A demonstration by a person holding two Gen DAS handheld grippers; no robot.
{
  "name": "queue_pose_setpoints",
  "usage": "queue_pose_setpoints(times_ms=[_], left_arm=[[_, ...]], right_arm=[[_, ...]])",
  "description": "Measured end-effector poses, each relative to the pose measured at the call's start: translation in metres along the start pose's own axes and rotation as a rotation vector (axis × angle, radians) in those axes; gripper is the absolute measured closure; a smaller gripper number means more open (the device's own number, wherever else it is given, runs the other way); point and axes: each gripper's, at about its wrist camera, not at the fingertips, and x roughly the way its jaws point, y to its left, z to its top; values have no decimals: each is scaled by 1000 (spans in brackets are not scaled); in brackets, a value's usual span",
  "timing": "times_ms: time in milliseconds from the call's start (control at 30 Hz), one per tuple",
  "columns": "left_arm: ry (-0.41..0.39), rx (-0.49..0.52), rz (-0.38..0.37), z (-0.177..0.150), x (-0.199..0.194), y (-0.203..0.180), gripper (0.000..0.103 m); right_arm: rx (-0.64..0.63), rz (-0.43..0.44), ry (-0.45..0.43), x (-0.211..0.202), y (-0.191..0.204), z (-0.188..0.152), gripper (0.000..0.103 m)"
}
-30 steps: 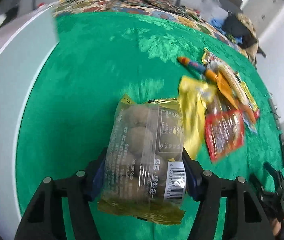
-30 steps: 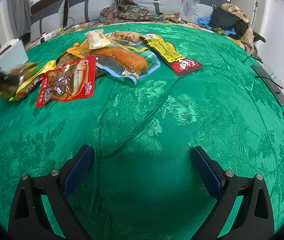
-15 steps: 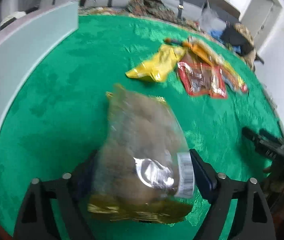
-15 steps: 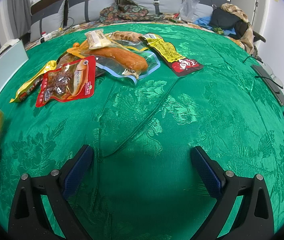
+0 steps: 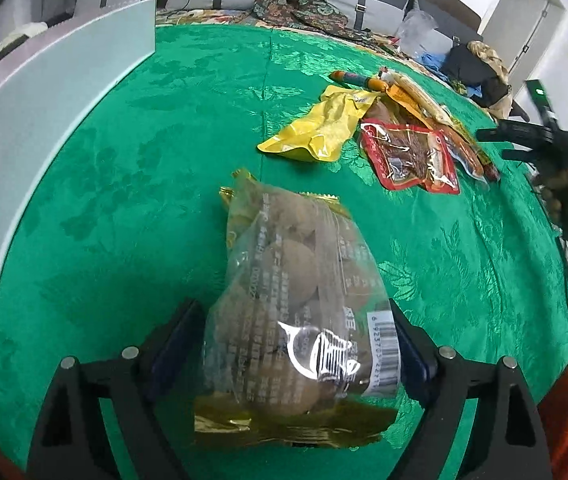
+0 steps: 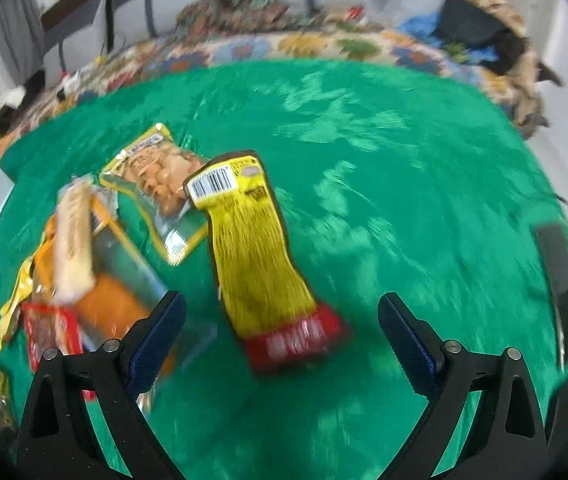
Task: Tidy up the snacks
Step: 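Grasp the yellow packet with red end with the right gripper while the left lifts the bag, then hold the clear bag in the left gripper and yellow packet in the right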
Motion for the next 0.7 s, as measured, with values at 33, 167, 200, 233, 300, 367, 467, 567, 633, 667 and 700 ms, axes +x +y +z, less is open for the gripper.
queue_pose_setpoints(times_ms=[33,167,200,233,300,367,467,567,633,667,700], left_arm=[[4,8,2,1,1,-1,16],[5,78,14,3,6,-12,22],[-4,95,19,4,6,-14,31],[-11,104,24,5,7,-15,33],[-23,93,15,7,7,-12,35],[-30,71,0,8,7,-10,36],[-31,46,-43,4,4,-10,37],[-40,39,-62,-4,3,-18,37],[-45,44,-66,-6,3,-27,37],[-46,52,-66,-7,5,-35,37],[-48,58,-63,-6,7,-42,37]], right_arm=[[-17,12,27,8,2,7,7],[-132,-8,112,32,23,12,10],[-150,-6,135,36,27,10,36],[-152,-10,133,34,26,7,45],[-117,-10,141,30,23,4,57],[-109,-17,155,27,21,-3,59],[-36,58,170,10,16,-25,61],[42,138,157,-18,14,-55,66],[95,184,149,-35,19,-80,66],[110,204,149,-43,27,-100,66],[112,208,149,-48,39,-119,66]])
